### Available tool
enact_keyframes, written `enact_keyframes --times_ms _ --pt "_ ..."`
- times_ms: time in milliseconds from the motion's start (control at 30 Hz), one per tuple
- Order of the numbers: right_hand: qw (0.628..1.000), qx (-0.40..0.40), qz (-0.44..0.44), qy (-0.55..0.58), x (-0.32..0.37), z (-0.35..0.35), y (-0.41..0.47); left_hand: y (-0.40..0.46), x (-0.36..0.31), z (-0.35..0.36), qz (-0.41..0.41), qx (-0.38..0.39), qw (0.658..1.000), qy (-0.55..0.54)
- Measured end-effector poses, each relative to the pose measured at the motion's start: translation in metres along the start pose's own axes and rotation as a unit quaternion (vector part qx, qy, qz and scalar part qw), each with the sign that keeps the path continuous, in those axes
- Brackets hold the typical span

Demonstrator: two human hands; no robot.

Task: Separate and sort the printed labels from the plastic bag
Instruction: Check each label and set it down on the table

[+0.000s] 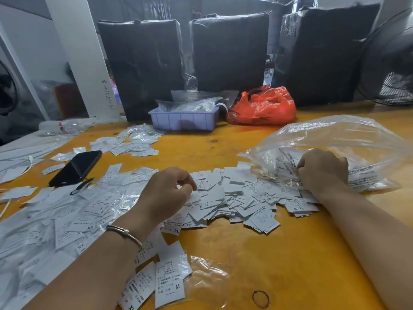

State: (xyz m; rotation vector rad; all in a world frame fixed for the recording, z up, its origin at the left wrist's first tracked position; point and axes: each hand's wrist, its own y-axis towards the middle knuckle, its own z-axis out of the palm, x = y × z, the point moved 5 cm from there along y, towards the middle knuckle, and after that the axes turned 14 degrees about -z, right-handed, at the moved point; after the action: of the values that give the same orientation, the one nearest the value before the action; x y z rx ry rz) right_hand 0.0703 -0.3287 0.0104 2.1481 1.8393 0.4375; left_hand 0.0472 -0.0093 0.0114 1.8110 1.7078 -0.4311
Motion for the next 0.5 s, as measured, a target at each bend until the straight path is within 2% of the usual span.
enact_keyframes --times_ms 100,267,500 --pt "1.0 -0.011 0.002 0.013 -0.0024 0.0013 -0.0013 -0.001 -0.0012 0.0013 0.002 0.007 1.0 0.002" --pt "1.0 0.016 0.015 -0.007 -0.0042 0.0066 -0.0001 -0.0025 -0.0011 0.0036 0.005 0.021 1.0 -0.009" --pt "0.997 -0.054 0.029 0.037 -0.0077 0.0007 0.0003 -0.0019 -0.0011 0.0059 0.006 0.028 0.999 -0.021"
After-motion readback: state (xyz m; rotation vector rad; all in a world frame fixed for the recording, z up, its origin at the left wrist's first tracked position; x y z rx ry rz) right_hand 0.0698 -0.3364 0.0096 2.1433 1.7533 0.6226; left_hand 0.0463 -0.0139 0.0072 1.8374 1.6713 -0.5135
